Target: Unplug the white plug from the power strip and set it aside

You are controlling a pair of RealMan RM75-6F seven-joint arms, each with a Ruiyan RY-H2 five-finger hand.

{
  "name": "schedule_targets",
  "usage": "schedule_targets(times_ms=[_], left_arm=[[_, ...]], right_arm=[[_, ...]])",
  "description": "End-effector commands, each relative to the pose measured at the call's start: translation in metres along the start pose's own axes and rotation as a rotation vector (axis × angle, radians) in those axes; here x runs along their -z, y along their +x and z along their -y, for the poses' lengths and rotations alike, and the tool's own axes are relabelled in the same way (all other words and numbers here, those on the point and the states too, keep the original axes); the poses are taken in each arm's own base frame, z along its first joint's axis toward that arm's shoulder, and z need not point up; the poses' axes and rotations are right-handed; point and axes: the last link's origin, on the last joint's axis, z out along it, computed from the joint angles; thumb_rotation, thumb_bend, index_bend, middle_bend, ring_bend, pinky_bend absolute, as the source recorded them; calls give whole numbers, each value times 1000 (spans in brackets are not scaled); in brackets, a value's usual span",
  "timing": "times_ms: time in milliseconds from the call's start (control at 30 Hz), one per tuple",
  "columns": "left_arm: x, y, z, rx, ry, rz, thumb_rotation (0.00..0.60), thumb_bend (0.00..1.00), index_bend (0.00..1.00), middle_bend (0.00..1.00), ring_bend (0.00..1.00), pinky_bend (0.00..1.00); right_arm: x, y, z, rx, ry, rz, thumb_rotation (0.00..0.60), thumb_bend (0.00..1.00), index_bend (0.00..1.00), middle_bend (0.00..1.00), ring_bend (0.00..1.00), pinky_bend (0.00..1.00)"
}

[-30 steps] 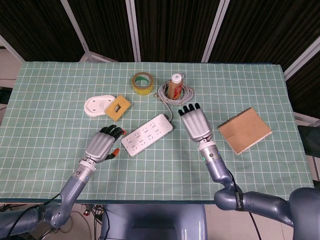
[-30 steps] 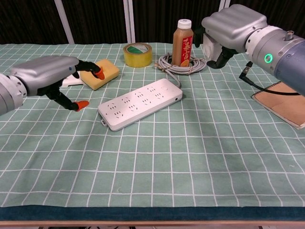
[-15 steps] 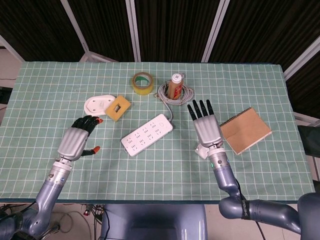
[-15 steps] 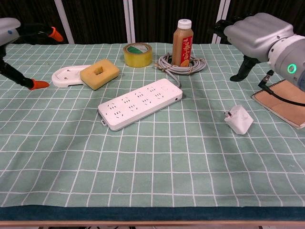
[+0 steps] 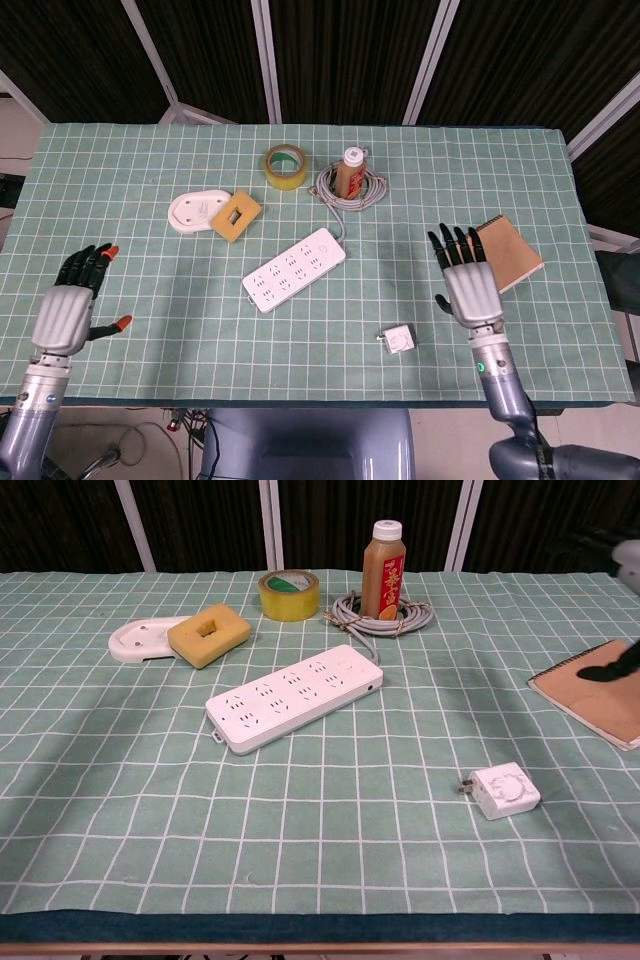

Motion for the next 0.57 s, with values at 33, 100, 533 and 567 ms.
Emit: schedule_targets(times_ms=[33, 100, 533, 567], left_arm=[[20, 4, 23, -42, 29, -10, 600, 24, 7, 8, 2, 53], [29, 4, 31, -50, 40, -7, 600, 21, 0, 0, 0, 43], [61, 7, 69, -65, 100, -30, 600, 18, 0, 0, 0, 28], [61, 8, 71, -63, 102, -33, 600, 18, 0, 0, 0, 29]], right_arm=[[58, 1, -55, -44, -52, -29, 600, 196, 0, 0, 0, 0], [73, 1, -69, -48, -63, -42, 600, 187, 0, 0, 0, 0], [119, 9, -127, -40, -145, -81, 600, 169, 0, 0, 0, 0], [120, 10, -128, -34, -144, -84, 600, 169, 0, 0, 0, 0]])
